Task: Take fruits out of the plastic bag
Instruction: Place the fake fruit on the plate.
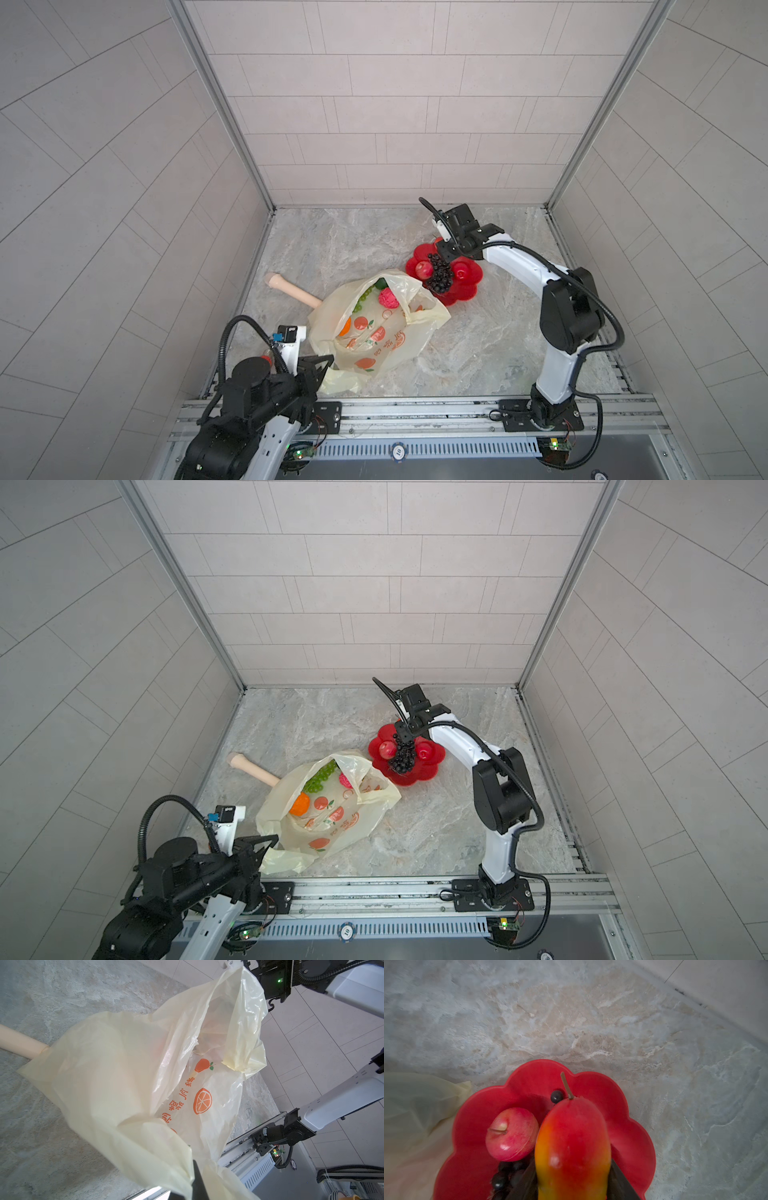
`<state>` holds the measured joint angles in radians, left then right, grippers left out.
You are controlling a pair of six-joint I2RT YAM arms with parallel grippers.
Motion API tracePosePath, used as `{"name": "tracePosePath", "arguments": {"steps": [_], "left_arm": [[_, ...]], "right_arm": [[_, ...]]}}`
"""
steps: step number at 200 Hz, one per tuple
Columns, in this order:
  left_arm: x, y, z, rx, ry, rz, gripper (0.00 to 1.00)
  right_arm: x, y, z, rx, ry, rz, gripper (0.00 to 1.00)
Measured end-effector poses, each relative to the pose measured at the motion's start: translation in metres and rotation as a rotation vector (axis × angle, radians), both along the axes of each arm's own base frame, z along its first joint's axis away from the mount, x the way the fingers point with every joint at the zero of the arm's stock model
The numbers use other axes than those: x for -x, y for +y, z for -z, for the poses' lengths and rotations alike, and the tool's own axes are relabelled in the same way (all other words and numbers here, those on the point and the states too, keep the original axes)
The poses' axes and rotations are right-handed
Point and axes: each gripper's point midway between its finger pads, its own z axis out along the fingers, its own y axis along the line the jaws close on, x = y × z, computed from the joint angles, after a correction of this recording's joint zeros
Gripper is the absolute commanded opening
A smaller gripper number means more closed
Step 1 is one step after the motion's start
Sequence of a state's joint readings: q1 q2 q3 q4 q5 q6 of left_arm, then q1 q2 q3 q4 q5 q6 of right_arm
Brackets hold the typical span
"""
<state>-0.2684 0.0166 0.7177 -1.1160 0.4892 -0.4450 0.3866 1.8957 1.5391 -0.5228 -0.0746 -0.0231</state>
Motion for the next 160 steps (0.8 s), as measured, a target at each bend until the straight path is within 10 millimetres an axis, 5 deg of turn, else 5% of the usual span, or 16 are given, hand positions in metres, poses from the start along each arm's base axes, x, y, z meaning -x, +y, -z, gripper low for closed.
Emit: {"name": "tracePosePath", "arguments": {"steps": [57, 114, 160], "left_arm": [[-0.002, 0.003, 0.001, 0.000, 0.007, -0.030, 0.02], [-0.003, 0.003, 0.001, 0.001, 0.006, -0.032, 0.02], [-0.002, 0.003, 0.001, 0.003, 0.007, -0.031, 0.02]], "right_arm": [[-0.010, -0.012, 0.033, 0.072, 0.062, -0.022, 0.36], [-0.011, -0.019, 0.043, 0.129, 0.076, -0.013, 0.66], [-0.011, -0.026, 0.042, 0.159, 0.070, 0.011, 0.71]]}}
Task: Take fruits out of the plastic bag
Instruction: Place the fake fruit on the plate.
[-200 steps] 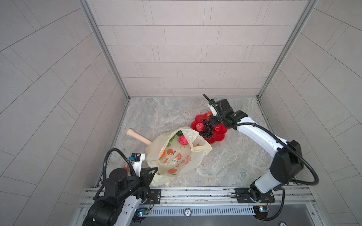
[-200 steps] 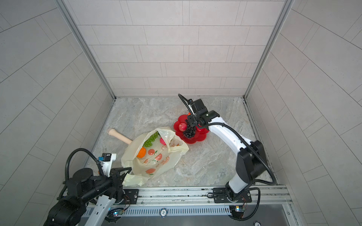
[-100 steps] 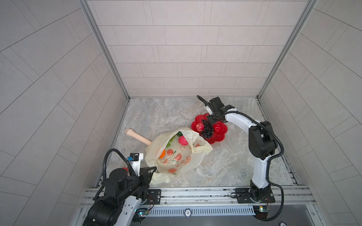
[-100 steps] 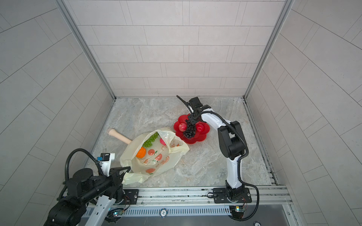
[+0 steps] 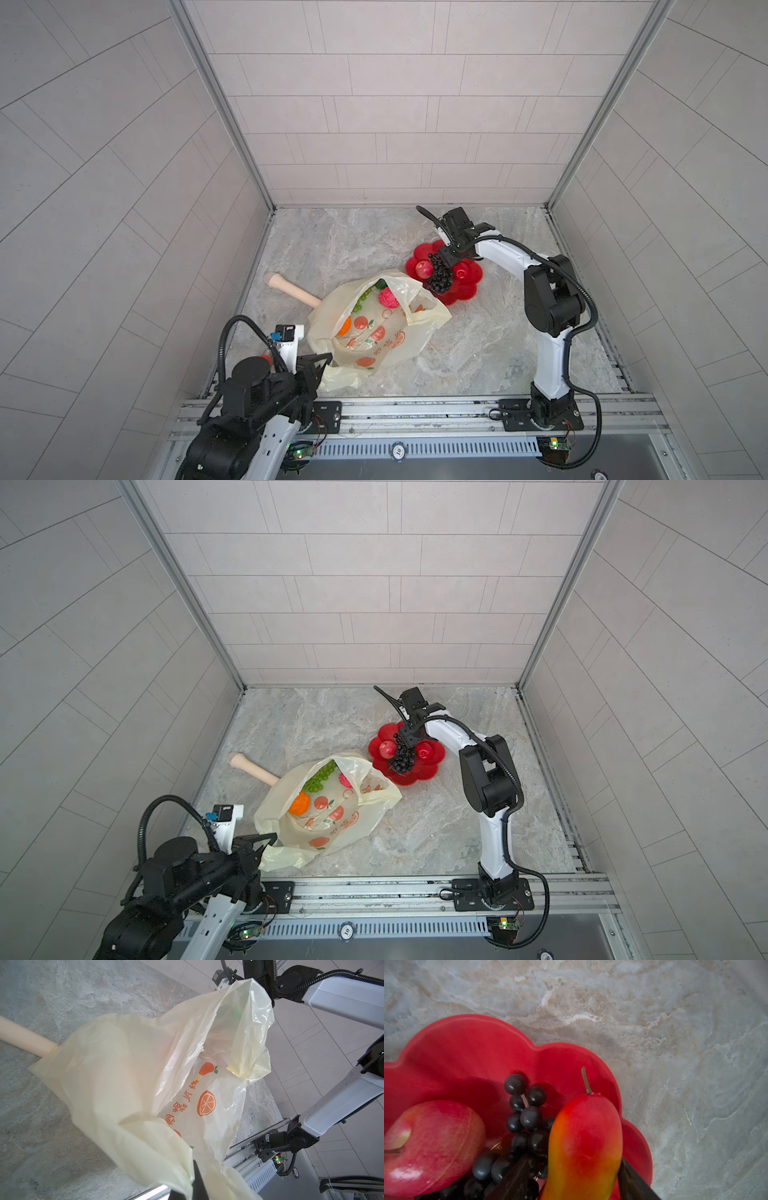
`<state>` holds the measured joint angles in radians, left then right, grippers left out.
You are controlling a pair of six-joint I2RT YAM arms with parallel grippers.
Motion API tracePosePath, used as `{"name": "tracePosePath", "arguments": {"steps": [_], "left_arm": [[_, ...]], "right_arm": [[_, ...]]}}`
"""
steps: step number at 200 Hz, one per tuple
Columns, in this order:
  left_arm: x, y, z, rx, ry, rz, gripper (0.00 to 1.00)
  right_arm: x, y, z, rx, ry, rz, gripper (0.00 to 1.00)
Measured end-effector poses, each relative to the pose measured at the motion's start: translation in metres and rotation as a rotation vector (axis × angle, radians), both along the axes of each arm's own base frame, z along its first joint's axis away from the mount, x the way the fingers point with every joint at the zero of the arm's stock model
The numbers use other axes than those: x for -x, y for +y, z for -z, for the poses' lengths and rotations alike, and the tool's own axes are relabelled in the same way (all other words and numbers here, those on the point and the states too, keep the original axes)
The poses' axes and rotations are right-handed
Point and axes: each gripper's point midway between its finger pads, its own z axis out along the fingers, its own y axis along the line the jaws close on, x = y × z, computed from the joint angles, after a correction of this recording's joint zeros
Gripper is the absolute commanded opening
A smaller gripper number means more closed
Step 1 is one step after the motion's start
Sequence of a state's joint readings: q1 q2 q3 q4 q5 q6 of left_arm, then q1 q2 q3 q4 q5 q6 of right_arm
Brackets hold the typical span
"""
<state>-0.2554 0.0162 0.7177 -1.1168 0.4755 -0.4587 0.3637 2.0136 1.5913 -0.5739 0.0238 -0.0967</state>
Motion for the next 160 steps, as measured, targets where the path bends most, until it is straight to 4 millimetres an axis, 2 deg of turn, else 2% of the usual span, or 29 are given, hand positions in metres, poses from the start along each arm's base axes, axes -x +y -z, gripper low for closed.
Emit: {"name": "tracePosePath", "arguments": {"steps": [39, 73, 82, 104, 123, 160], "left_arm": [[0.001, -0.002, 0.000, 0.003, -0.001, 0.012, 0.02], [0.002, -0.003, -0.001, 0.006, -0.001, 0.020, 0.02], [0.002, -0.003, -0.001, 0.007, -0.001, 0.021, 0.02], [0.003, -0.004, -0.001, 0.008, -0.003, 0.027, 0.02], [0.003, -0.005, -0.001, 0.009, -0.004, 0.032, 0.02], [0.003, -0.005, -0.002, 0.011, -0.006, 0.032, 0.02]], "right_arm": [[0.001, -0.005, -0.015, 0.013, -0.028, 0.011, 0.72], [0.003, -0.005, -0.022, 0.005, -0.037, 0.011, 0.68], [0.005, -0.005, -0.021, 0.004, -0.033, 0.011, 0.64], [0.007, -0.005, -0.020, 0.002, -0.029, 0.012, 0.44], [0.006, -0.003, -0.021, -0.016, -0.030, 0.016, 0.32], [-0.010, 0.008, -0.027, -0.069, -0.045, 0.012, 0.31]]}}
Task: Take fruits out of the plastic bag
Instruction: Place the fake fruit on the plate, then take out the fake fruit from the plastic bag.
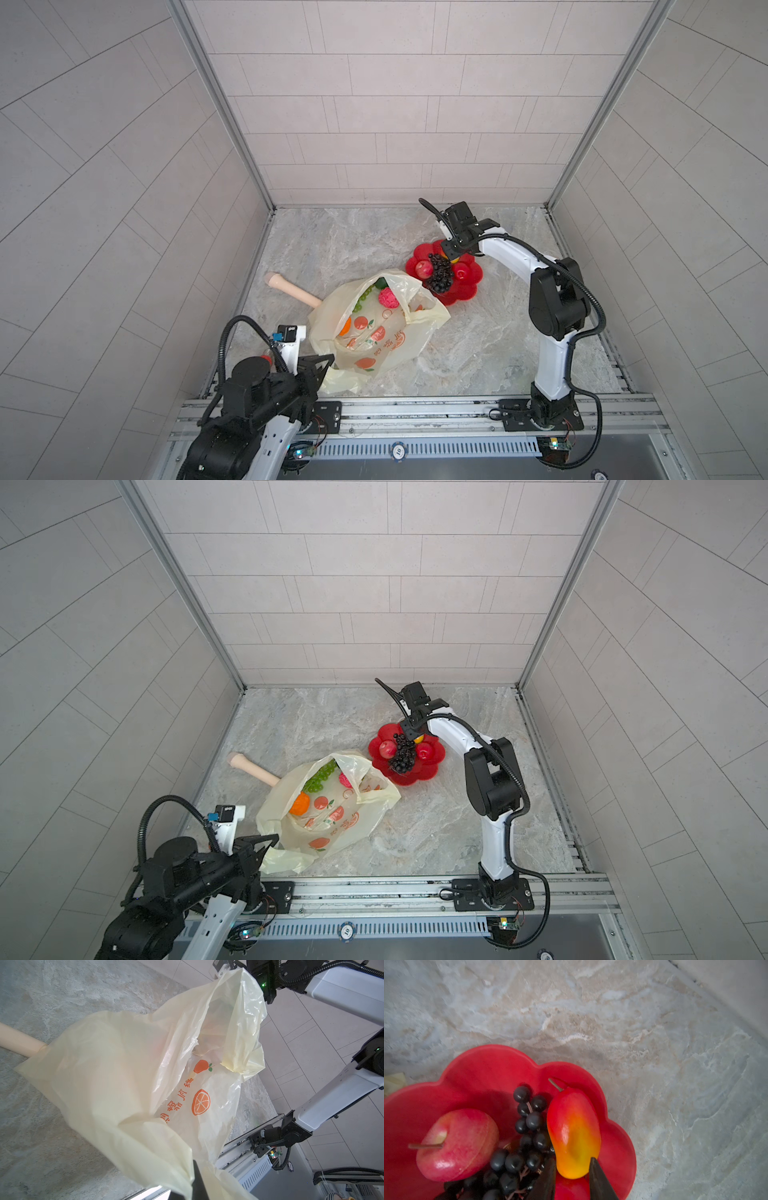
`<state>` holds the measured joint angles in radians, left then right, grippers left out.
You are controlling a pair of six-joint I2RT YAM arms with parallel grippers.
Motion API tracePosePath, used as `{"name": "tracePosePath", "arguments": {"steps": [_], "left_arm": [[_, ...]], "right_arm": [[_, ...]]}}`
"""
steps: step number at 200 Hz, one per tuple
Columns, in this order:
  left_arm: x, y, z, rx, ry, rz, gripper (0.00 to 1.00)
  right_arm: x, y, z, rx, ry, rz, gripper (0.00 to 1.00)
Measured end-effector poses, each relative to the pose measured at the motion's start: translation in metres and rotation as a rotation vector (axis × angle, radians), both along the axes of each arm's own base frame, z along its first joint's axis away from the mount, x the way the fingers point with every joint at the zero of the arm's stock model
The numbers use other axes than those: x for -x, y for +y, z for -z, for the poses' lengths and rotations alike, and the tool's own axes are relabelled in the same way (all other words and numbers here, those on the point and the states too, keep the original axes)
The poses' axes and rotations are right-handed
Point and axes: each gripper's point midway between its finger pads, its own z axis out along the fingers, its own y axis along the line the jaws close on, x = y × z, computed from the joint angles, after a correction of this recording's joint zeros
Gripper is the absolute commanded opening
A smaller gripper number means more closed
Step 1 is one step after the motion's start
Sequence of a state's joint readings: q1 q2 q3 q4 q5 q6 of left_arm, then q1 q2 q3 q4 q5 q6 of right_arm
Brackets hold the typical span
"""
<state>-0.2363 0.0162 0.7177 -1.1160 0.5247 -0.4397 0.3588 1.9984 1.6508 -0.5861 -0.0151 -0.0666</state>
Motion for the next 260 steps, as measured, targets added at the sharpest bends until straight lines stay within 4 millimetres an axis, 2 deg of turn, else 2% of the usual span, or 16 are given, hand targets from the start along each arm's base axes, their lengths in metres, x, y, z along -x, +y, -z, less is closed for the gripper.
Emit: {"name": "tracePosePath", "arguments": {"steps": [65, 87, 114, 135, 161, 177, 198, 212, 230, 248, 260], "left_arm": [[0.000, 0.000, 0.000, 0.000, -0.001, -0.003, 0.02], [0.000, 0.000, 0.000, 0.000, -0.001, -0.003, 0.01], [-0.001, 0.000, 0.000, 0.000, -0.001, -0.005, 0.00], [0.000, 0.000, 0.000, 0.000, -0.001, -0.003, 0.00], [0.000, -0.001, 0.000, -0.001, -0.005, 0.005, 0.00], [0.001, -0.001, -0.001, -0.002, -0.008, 0.011, 0.00], [0.003, -0.003, -0.002, -0.001, -0.013, 0.029, 0.00], [0.004, -0.005, -0.002, -0.001, -0.016, 0.041, 0.00], [0.006, -0.008, -0.003, 0.002, -0.021, 0.068, 0.00], [0.011, -0.012, -0.003, 0.006, -0.022, 0.104, 0.00], [0.014, -0.014, -0.002, 0.005, -0.018, 0.124, 0.00]], "right_arm": [[-0.004, 0.004, 0.019, 0.000, 0.041, -0.004, 0.31], [-0.003, 0.006, 0.017, -0.013, 0.052, 0.001, 0.31], [0.005, 0.009, -0.004, -0.049, 0.035, 0.009, 0.31], [0.023, 0.016, -0.046, -0.111, -0.019, 0.004, 0.31], [0.063, 0.038, -0.124, -0.210, -0.147, -0.066, 0.31], [0.099, 0.060, -0.173, -0.277, -0.234, -0.153, 0.32], [0.157, 0.091, -0.212, -0.352, -0.309, -0.305, 0.33], [0.197, 0.111, -0.223, -0.387, -0.338, -0.423, 0.35], [0.241, 0.132, -0.225, -0.407, -0.340, -0.568, 0.36], [0.269, 0.145, -0.221, -0.409, -0.333, -0.669, 0.37], [0.280, 0.151, -0.214, -0.407, -0.324, -0.709, 0.37]]}}
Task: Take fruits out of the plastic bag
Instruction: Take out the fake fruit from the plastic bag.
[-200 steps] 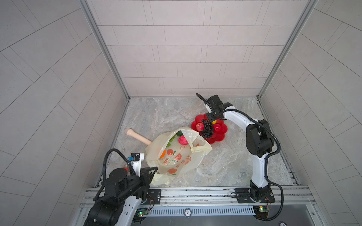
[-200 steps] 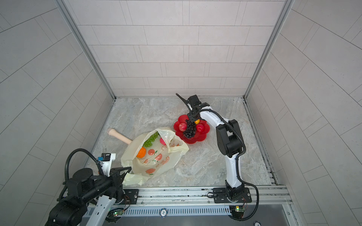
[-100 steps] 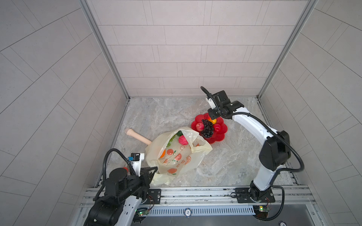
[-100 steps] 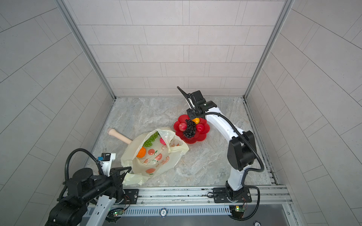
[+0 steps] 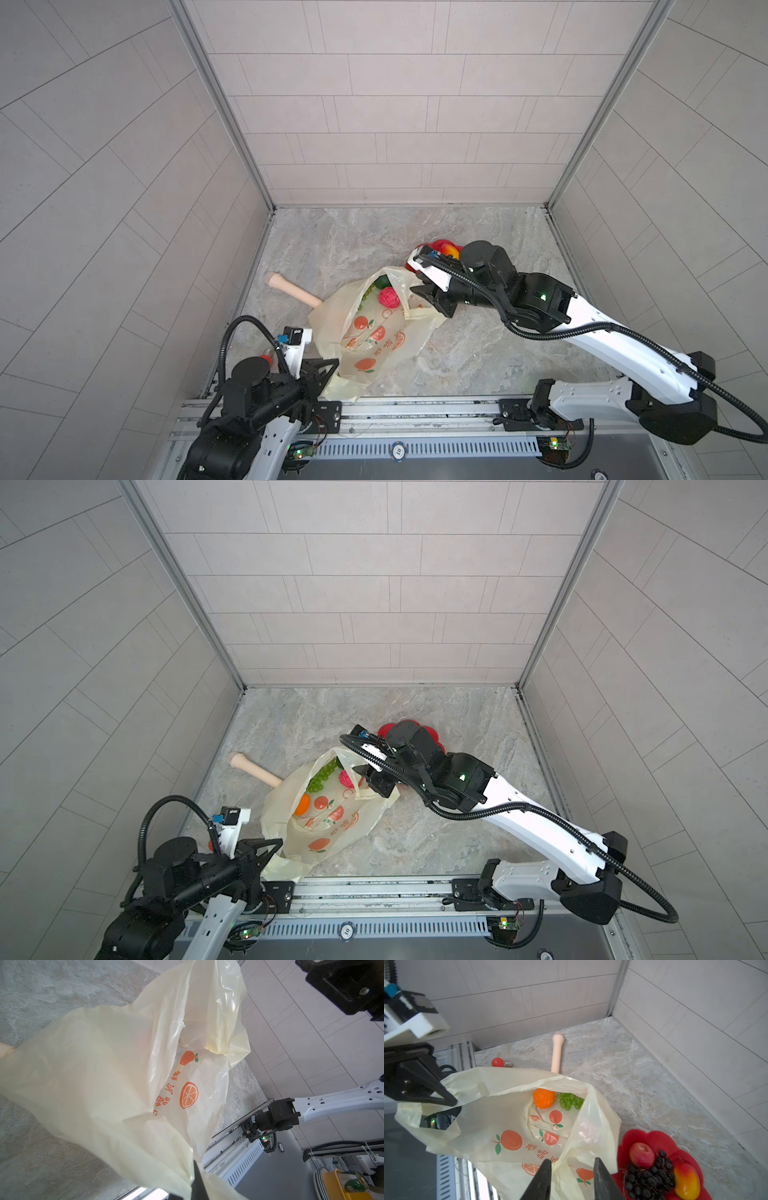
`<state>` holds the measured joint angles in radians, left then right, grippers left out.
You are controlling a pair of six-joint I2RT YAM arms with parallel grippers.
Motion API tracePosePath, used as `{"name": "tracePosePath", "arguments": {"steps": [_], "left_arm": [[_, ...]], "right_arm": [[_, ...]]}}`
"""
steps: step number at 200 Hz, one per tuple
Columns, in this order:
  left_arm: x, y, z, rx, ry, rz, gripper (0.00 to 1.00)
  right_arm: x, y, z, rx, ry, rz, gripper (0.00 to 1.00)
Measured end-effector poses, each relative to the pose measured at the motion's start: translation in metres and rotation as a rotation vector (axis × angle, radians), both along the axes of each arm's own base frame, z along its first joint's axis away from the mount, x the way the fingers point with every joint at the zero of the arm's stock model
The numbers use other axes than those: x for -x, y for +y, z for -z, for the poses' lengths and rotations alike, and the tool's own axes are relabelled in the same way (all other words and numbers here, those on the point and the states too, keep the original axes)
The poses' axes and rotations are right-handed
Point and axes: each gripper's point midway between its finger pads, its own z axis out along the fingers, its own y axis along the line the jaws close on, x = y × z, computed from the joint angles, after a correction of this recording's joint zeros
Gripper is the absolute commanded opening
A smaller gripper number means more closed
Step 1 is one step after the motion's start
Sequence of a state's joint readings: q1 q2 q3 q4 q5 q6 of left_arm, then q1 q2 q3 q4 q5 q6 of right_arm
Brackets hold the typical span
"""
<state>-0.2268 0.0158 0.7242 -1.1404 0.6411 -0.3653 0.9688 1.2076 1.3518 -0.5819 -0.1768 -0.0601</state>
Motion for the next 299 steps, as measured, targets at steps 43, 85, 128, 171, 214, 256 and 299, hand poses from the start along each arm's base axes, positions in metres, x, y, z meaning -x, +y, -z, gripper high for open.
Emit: {"name": "tracePosePath", "arguments": {"steps": [43, 85, 128, 171, 214, 256, 299], "left_arm": [[0.015, -0.003, -0.001, -0.015, 0.000, 0.065, 0.00], [0.023, -0.002, 0.005, -0.054, 0.002, 0.090, 0.00], [0.024, 0.001, 0.009, -0.072, 0.010, 0.082, 0.00], [0.022, 0.003, 0.010, -0.083, 0.011, 0.069, 0.00], [0.018, 0.006, 0.010, -0.083, 0.016, 0.033, 0.00], [0.005, 0.011, 0.001, -0.040, 0.011, -0.057, 0.00], [-0.007, 0.019, -0.008, -0.031, 0.003, -0.134, 0.00]], "right_arm": [[0.025, 0.024, 0.046, 0.066, 0.025, -0.089, 0.38], [0.031, 0.071, 0.107, 0.206, 0.050, -0.113, 0.40], [0.010, 0.098, 0.167, 0.308, 0.090, -0.048, 0.46], [-0.030, 0.107, 0.191, 0.387, 0.067, 0.105, 0.52], [-0.072, 0.097, 0.201, 0.396, 0.088, 0.231, 0.55], [-0.100, 0.113, 0.199, 0.381, 0.077, 0.286, 0.59], [-0.113, 0.096, 0.208, 0.407, 0.102, 0.350, 0.59]]}}
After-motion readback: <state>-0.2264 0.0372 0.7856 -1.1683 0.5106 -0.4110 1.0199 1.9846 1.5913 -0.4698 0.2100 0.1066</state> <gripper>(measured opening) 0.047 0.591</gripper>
